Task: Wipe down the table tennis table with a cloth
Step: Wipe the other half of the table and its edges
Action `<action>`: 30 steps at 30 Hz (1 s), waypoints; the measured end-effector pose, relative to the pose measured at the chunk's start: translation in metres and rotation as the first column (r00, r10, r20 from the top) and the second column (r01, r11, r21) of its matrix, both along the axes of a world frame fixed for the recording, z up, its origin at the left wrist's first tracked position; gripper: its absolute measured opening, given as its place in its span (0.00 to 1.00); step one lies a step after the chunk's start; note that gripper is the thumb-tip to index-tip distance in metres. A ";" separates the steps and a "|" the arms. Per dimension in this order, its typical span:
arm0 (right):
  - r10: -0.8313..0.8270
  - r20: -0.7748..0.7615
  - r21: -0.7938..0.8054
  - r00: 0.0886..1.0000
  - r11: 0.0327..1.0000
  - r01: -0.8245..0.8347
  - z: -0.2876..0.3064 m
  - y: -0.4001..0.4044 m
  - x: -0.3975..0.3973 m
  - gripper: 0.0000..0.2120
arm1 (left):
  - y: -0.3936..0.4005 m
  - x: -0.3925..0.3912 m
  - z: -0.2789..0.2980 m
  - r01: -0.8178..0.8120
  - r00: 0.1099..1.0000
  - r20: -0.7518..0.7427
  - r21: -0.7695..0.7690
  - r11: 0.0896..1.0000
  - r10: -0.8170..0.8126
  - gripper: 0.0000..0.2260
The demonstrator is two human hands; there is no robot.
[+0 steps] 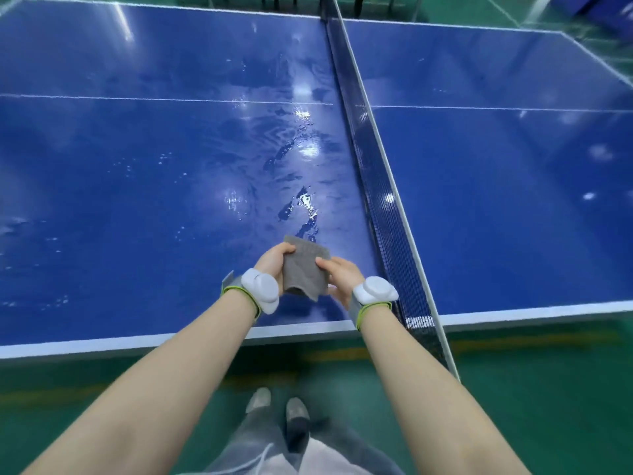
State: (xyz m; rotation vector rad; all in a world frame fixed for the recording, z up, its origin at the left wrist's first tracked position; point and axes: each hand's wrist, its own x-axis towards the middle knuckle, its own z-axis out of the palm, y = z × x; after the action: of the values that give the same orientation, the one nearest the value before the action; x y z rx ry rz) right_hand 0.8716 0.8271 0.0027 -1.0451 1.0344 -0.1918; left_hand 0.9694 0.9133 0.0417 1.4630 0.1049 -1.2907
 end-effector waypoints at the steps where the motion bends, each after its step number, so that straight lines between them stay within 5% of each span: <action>1: -0.019 -0.014 -0.010 1.000 1.000 0.019 -0.003 -0.003 -0.002 0.08 | -0.006 0.000 -0.003 0.035 0.998 0.043 0.029 0.999 -0.037 0.09; 4: -0.063 -0.095 -0.112 0.994 0.992 0.052 -0.016 -0.013 -0.012 0.04 | -0.024 0.015 -0.044 0.229 0.931 0.249 0.176 0.957 -0.268 0.15; 7: -0.199 -0.217 -0.226 0.956 0.963 0.149 -0.024 -0.013 -0.026 0.13 | -0.037 0.014 -0.068 0.421 0.847 0.222 0.274 0.865 -0.483 0.05; 10: -0.305 -0.333 -0.315 0.892 0.928 0.200 -0.028 -0.010 -0.038 0.17 | -0.040 -0.003 -0.050 0.497 0.822 0.157 0.273 0.824 -0.548 0.09; 14: -0.295 -0.472 -0.438 0.831 0.896 0.069 -0.031 -0.002 -0.043 0.23 | -0.047 -0.003 -0.059 0.597 0.760 0.096 0.287 0.749 -0.643 0.13; 18: -0.364 -0.496 -0.708 0.789 0.695 -0.124 -0.034 0.019 -0.037 0.26 | -0.045 0.004 -0.064 0.723 0.665 0.020 0.230 0.651 -0.746 0.15; 20: -0.289 -0.530 -0.711 0.797 0.664 -0.232 -0.042 0.026 -0.026 0.26 | -0.042 0.010 -0.064 0.763 0.626 -0.009 0.213 0.610 -0.780 0.13; 24: -0.117 -0.778 -0.555 0.617 0.589 -0.587 -0.066 0.032 -0.007 0.26 | -0.033 0.030 -0.068 0.730 0.653 0.039 0.234 0.642 -0.756 0.11; 28: -0.098 -0.818 -0.523 0.566 0.536 -0.662 -0.078 0.038 -0.012 0.25 | -0.027 0.059 -0.072 0.632 0.739 0.111 0.228 0.741 -0.665 0.10; 30: -0.138 -0.820 -0.536 0.555 0.524 -0.662 -0.081 0.037 -0.026 0.33 | -0.026 0.070 -0.073 0.591 0.769 0.131 0.230 0.773 -0.626 0.09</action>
State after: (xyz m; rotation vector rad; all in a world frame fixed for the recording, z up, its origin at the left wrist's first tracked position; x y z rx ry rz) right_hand 0.8456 0.8639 -0.0784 -2.3448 1.6006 0.1610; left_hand 1.0397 0.8877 -0.0313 1.8611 -0.4470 -1.6708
